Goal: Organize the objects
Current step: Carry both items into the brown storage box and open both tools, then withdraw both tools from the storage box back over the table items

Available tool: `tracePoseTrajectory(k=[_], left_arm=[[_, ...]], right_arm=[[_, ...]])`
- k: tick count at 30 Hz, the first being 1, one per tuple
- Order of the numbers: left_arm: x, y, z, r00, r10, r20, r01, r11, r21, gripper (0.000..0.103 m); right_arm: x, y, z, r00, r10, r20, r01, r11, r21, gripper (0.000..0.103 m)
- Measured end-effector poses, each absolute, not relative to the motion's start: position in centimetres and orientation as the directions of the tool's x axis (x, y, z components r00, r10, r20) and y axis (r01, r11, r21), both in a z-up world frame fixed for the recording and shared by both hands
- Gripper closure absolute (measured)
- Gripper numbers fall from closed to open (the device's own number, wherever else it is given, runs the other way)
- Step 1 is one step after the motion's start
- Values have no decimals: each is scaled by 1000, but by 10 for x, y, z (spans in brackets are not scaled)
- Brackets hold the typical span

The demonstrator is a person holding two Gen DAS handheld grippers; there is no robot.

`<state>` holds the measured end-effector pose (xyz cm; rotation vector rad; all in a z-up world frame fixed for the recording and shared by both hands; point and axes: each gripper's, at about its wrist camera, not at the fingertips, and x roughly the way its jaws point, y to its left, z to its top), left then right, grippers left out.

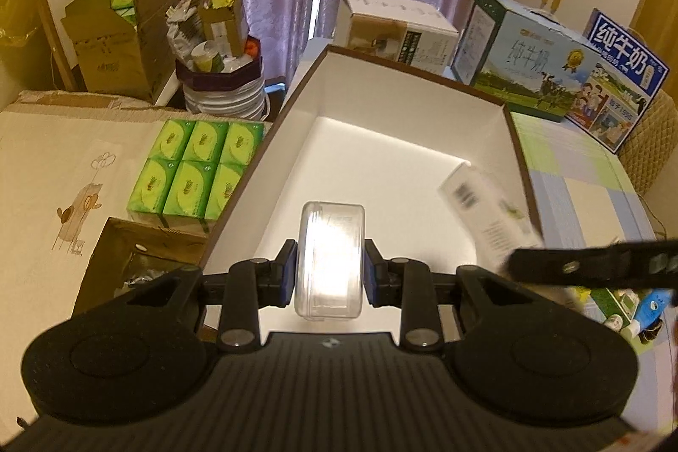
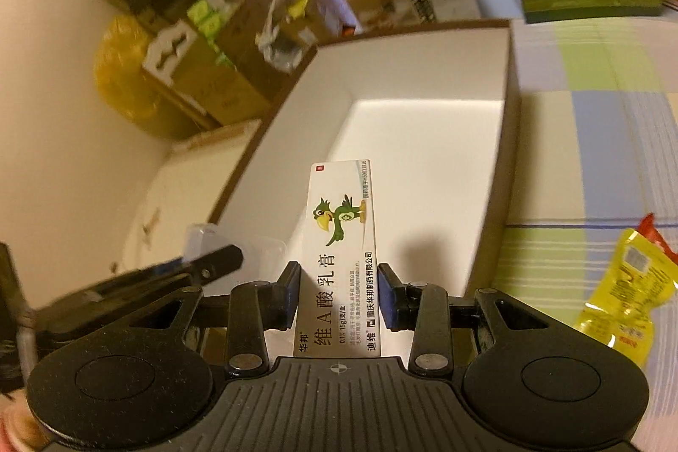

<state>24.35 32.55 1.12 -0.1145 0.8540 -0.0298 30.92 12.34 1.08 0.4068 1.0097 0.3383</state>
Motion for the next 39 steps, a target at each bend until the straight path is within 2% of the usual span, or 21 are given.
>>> tracePoseTrajectory(k=[9,14,28,30,32,34,39], left_arm=[[257,332,-9,590,-91,-803,-17,992,-125,77],[264,332,-17,568,-107,-816,-9,991,-136,76],[264,331,-21,545,-136,-827,2,987,-162,76],[263,330,-18,555,-132,-822,2,988,-157,71],[263,330,-15,563,-125,-817,-1,988,-152,59],[262,331,-11,569,-120,-813,-5,989,-149,52],[256,328,-3,579,-105,-808,-7,991,-133,48]], right_arm=[[321,152,-29,441,367,-819,-102,927,361,69],[327,166,-39,431,326,-841,-170,945,279,68],[323,175,-45,449,269,-852,-250,953,169,59],[322,176,-43,462,260,-848,-259,954,151,57],[318,175,-40,469,265,-842,-272,951,148,54],[314,173,-37,478,279,-833,-284,946,154,52],[305,170,-27,502,294,-813,-315,938,144,48]])
